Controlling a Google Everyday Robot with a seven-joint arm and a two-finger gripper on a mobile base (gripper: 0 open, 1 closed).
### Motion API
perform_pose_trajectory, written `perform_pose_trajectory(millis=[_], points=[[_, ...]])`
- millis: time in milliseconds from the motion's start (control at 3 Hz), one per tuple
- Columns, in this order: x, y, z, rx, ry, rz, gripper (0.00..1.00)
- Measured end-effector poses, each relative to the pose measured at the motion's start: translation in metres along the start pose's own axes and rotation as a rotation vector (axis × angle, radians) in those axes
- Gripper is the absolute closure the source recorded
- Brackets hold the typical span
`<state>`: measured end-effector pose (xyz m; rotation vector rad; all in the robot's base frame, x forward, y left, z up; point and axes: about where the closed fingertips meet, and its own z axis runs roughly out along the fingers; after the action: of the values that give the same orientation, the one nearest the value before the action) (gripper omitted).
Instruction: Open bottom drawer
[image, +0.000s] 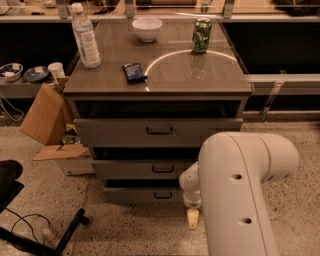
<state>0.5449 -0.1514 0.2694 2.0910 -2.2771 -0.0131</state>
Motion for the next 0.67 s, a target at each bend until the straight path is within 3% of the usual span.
perform_pose_trajectory(millis=[333, 667], points=[[0.019, -0.009, 0.025, 0.043, 0.004, 0.015, 0.0], [0.022, -0.032, 0.047, 0.122, -0.025, 0.008, 0.0]])
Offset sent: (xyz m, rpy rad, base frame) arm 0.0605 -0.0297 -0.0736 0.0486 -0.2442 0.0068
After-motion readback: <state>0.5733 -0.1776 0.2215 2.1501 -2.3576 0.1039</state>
